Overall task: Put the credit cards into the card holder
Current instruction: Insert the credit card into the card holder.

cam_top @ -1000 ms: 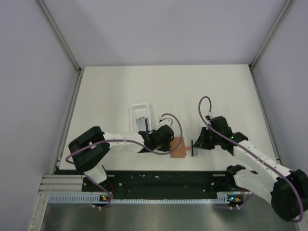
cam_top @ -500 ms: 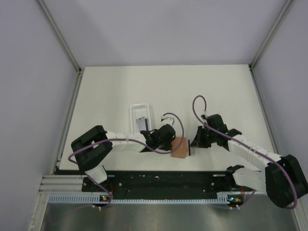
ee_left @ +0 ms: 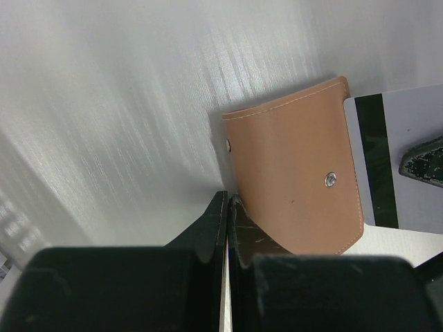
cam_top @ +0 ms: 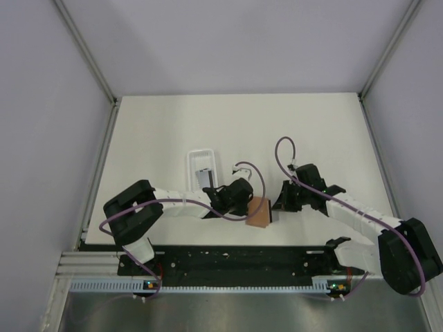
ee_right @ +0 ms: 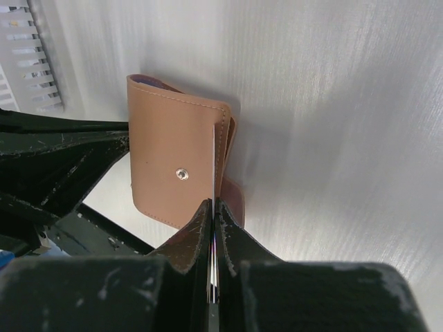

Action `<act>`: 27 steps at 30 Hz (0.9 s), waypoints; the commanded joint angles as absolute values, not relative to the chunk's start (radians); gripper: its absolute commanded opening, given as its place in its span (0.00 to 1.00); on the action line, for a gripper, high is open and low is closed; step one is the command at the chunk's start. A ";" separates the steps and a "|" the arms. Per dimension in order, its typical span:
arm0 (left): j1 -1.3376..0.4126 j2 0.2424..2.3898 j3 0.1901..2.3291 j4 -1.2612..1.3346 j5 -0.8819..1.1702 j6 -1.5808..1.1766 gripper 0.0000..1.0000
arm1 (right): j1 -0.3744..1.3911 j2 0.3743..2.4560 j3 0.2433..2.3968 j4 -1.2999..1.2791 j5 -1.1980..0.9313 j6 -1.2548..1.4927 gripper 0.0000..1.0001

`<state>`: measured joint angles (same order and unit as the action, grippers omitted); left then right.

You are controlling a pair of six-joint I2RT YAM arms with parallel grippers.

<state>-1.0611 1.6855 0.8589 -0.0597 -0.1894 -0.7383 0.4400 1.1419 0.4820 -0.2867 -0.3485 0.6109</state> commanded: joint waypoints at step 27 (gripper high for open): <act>-1.061 1.710 0.841 -0.058 -0.183 -0.745 0.00 | 0.436 1.134 0.453 -0.233 -0.371 0.638 0.00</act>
